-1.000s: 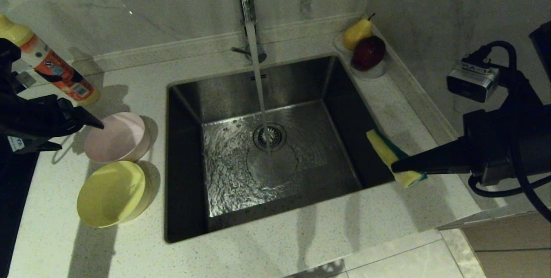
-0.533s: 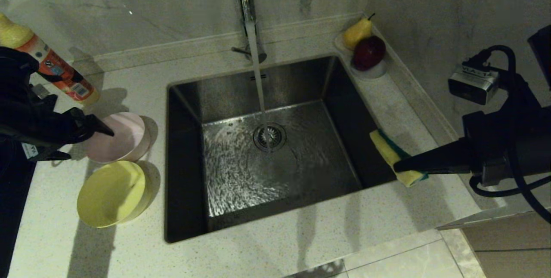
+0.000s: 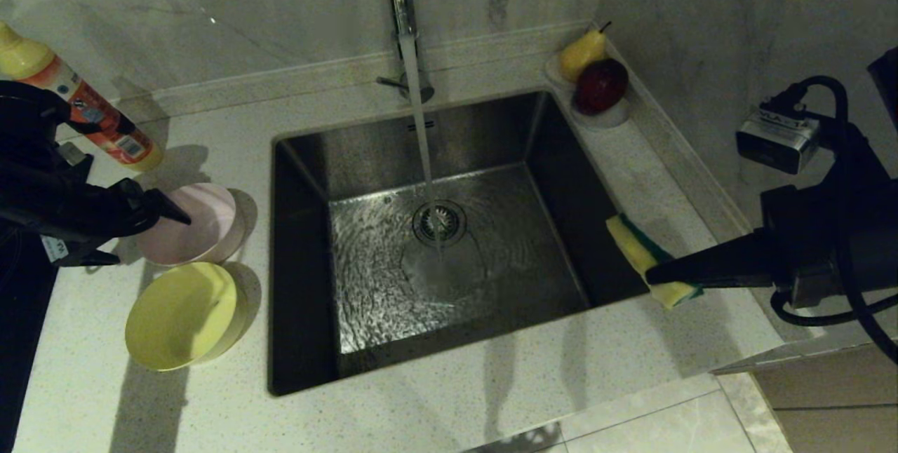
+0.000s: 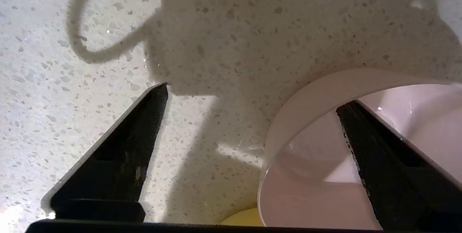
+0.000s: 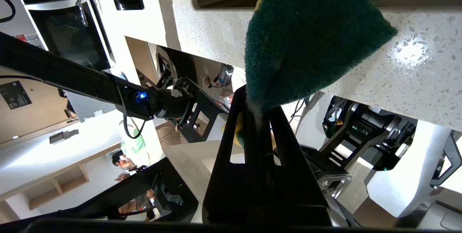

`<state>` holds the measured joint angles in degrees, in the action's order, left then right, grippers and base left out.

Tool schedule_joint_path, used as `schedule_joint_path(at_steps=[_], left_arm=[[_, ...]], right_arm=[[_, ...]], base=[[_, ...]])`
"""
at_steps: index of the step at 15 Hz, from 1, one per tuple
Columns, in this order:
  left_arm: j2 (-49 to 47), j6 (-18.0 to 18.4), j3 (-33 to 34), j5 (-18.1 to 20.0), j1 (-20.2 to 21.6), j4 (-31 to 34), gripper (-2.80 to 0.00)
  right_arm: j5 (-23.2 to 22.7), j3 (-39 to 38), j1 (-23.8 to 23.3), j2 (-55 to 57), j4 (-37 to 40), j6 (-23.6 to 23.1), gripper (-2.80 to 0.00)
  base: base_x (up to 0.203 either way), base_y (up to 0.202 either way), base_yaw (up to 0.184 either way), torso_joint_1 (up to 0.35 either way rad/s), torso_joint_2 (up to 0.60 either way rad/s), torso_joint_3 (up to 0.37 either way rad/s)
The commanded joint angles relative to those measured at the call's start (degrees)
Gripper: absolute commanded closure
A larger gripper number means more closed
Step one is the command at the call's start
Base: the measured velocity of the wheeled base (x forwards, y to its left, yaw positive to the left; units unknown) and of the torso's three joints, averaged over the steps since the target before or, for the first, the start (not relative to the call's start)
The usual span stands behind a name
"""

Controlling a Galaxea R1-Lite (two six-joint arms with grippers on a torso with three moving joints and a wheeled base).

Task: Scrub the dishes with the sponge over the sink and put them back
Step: Wash the bowl

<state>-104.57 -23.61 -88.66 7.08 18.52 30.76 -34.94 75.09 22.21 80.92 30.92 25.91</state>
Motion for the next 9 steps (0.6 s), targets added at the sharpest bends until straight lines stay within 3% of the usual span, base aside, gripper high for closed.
schedule_joint_path(at_steps=[1, 5, 9], left_arm=[[0.07, -0.27, -0.35, -0.02, -0.06, 0.18, 0.0], [0.33, -0.46, -0.81, -0.24, -0.06, 0.09, 0.0], [-0.28, -0.02, -1.0, -3.42, -0.34, 0.09, 0.0]], right_arm=[[-0.13, -0.04, 0.03, -0.41, 0.11, 0.11, 0.0], [-0.22, 0.3, 0.03, -0.76, 0.11, 0.11, 0.0], [-0.23, -0.2, -0.25, -0.59, 0.1, 0.19, 0.0]], base=[[0.0, 0.0, 0.0, 0.0, 0.0, 0.0], [0.0, 0.0, 0.0, 0.0, 0.0, 0.0], [0.0, 0.0, 0.0, 0.0, 0.0, 0.0]])
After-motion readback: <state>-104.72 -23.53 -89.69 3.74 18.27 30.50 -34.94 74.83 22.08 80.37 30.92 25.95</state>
